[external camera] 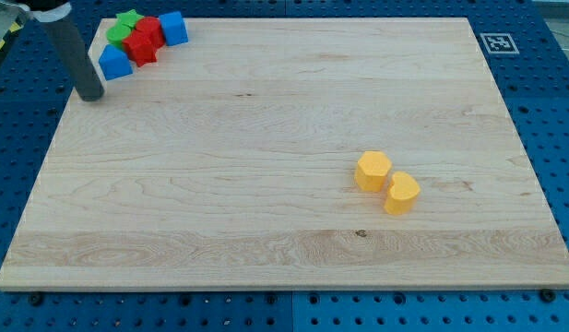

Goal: Move the blue triangle into the red star

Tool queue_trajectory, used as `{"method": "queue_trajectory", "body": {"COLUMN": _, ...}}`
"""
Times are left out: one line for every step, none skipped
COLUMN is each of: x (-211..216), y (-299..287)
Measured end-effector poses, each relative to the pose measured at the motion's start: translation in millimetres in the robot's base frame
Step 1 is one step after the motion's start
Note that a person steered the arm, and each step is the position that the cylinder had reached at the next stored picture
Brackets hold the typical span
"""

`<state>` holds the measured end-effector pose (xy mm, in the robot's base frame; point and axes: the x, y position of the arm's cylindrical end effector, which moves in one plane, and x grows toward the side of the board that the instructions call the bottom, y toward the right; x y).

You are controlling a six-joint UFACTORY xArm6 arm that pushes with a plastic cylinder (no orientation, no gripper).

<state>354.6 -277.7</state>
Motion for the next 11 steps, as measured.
{"method": "queue_trajectory", "body": {"x": -19.3, "y": -3.5}}
{"method": "queue_trajectory", "body": {"x": -27.8, "y": -1.5}}
{"method": "queue_trajectory", "body": {"x": -27.8, "y": 5.5}}
{"method": "queue_trajectory", "body": {"x": -28.3, "y": 11.8}}
{"method": "queue_trajectory", "body": {"x": -35.9, "y": 11.8}}
{"method": "queue_trajectory", "body": {"x": -49.8, "y": 11.3}}
{"method": "queue_trajectory", "body": {"x": -62.7, "y": 10.3}}
{"method": "queue_trajectory", "body": {"x": -59.6, "y": 3.7}}
{"method": "queue_trajectory", "body": {"x": -8.4, "y": 3.1}}
{"method": "queue_trajectory", "body": {"x": 53.2, "y": 60.8}}
{"method": "queue_trajectory", "body": {"x": 112.6, "y": 144.1}}
